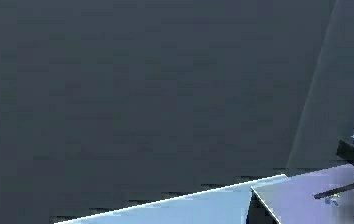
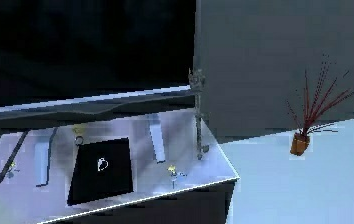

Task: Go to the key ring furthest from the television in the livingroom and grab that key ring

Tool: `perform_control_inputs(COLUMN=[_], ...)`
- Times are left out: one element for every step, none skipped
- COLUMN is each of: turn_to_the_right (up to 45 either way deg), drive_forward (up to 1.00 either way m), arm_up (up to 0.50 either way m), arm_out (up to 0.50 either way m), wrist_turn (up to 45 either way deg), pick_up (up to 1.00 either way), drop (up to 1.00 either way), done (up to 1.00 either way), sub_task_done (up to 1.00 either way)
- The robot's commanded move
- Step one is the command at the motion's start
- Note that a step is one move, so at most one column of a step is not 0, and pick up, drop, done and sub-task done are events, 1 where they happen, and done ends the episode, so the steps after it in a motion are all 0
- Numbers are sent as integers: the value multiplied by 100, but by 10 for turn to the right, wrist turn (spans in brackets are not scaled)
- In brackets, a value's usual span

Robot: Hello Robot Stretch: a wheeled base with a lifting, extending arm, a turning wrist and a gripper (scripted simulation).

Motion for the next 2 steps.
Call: perform_control_inputs(turn_to_the_right=[450,300], drive_forward=[0,0], arm_up=[0,0], arm_out=[0,0], wrist_turn=[0,0], pick_up=[0,0], drop=[0,0], done=[0,0], sub_task_done=[0,0])
